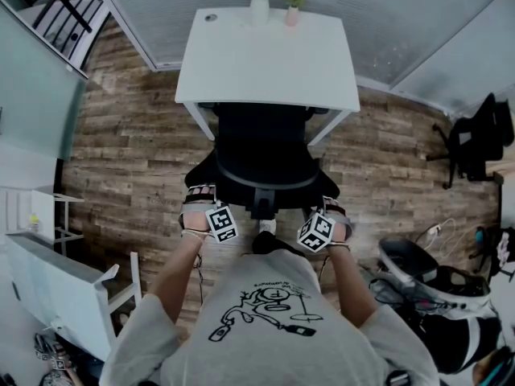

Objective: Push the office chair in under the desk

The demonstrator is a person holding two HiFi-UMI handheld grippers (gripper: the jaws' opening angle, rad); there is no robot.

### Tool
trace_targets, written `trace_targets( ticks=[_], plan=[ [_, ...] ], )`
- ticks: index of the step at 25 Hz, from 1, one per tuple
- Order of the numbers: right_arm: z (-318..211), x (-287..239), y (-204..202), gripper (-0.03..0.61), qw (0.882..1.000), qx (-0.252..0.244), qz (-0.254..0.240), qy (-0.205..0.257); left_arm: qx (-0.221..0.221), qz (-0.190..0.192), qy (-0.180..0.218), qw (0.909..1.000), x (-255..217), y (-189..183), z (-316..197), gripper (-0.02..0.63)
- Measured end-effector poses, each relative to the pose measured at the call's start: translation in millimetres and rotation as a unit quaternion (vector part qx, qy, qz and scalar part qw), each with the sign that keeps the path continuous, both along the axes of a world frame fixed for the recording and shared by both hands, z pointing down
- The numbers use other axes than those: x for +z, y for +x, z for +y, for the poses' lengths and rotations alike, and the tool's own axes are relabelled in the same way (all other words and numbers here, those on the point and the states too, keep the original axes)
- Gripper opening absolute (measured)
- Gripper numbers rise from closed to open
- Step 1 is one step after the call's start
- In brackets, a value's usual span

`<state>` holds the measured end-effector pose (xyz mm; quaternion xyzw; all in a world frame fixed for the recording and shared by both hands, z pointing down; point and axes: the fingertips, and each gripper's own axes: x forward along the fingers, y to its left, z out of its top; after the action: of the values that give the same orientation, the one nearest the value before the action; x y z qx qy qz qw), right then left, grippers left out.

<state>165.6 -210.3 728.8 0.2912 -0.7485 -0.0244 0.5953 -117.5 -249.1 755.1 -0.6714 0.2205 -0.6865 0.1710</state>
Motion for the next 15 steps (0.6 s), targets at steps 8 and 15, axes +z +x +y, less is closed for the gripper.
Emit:
trace_targets(
  ticks=[8, 15],
  plan=[
    [-0.8, 1.3, -0.4, 0.183, 1.0, -0.004, 0.001, -0.003, -0.003, 0.011, 0.002, 0.9999, 0.9, 0.3, -0.8, 0.159],
    [-2.6, 0.6, -0.5, 0.193, 1.0, -0.001, 0.004, -0.003, -0.018, 0.03, -0.011, 0.9993, 0.4, 1.5, -2.8, 0.195]
  ],
)
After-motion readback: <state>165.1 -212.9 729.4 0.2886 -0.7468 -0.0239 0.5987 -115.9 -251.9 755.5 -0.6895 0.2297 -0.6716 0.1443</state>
